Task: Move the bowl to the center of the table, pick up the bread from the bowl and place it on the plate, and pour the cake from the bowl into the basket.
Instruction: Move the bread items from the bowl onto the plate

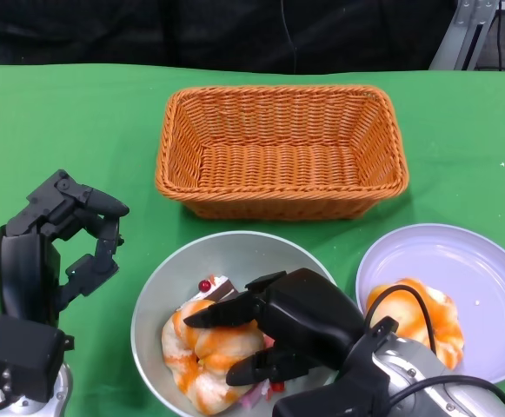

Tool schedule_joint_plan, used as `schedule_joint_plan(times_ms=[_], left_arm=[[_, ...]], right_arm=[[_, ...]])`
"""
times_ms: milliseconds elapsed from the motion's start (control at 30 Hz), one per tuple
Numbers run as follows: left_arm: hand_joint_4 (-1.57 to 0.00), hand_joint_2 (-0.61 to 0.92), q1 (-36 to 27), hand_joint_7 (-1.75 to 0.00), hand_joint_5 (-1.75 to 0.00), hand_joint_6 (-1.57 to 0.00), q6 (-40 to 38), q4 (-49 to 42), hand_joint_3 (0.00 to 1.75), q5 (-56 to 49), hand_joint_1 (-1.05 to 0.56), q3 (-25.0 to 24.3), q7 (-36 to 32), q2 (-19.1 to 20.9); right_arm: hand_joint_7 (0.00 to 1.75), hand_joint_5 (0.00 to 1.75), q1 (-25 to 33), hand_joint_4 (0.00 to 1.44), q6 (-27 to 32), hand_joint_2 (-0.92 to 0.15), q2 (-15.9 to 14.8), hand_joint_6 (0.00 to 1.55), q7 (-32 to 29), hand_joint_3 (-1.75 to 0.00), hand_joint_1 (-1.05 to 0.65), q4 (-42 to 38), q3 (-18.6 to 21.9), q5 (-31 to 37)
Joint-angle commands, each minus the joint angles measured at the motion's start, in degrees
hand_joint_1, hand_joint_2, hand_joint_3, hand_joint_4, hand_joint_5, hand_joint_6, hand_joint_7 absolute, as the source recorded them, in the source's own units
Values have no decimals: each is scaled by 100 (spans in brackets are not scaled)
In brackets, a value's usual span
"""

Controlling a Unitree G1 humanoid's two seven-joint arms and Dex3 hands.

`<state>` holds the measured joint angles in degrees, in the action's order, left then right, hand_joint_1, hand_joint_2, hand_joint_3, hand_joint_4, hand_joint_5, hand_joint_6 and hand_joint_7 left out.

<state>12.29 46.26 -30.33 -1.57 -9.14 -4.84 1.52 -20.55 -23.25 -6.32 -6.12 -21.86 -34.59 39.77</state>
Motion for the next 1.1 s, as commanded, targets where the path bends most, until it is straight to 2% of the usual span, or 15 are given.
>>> schedule_joint_plan(times_ms=[33, 200, 367, 633, 967, 1100], left_arm=[[-75, 65, 38, -131, -164, -76, 53, -5, 86, 4, -12, -32, -77, 49], [-75, 65, 32, -132, -164, -76, 37, 8, 86, 9, -12, -38, -88, 41], [-75, 65, 42, -131, -163, -76, 60, -27, 86, -20, -12, -47, -109, 52], [-75, 67, 53, -129, -163, -77, 118, -95, 83, -17, -12, -57, -100, 80], [-75, 68, 77, -129, -163, -77, 124, -166, 81, -36, -11, -71, -110, 90], [-75, 68, 116, -129, -162, -77, 216, -260, 82, 3, -11, -72, -68, 103]], right_arm=[[2, 108, 58, 84, -144, -91, 5, 117, -210, 0, -22, -259, -47, 77], [3, 134, -36, 76, -428, -92, 15, 120, -778, -2, -21, -552, -50, 256], [5, 149, -66, 72, -576, -92, 100, 123, -1058, -8, -22, -760, 52, 225], [5, 126, -85, 81, -686, -92, 122, 119, -922, -10, -20, -775, 274, -119], [7, 132, -64, 82, -689, -91, 135, 122, -767, -12, -23, -714, 461, -372], [7, 125, 20, 82, -585, -91, 182, 121, -555, -10, -22, -527, 583, -600]])
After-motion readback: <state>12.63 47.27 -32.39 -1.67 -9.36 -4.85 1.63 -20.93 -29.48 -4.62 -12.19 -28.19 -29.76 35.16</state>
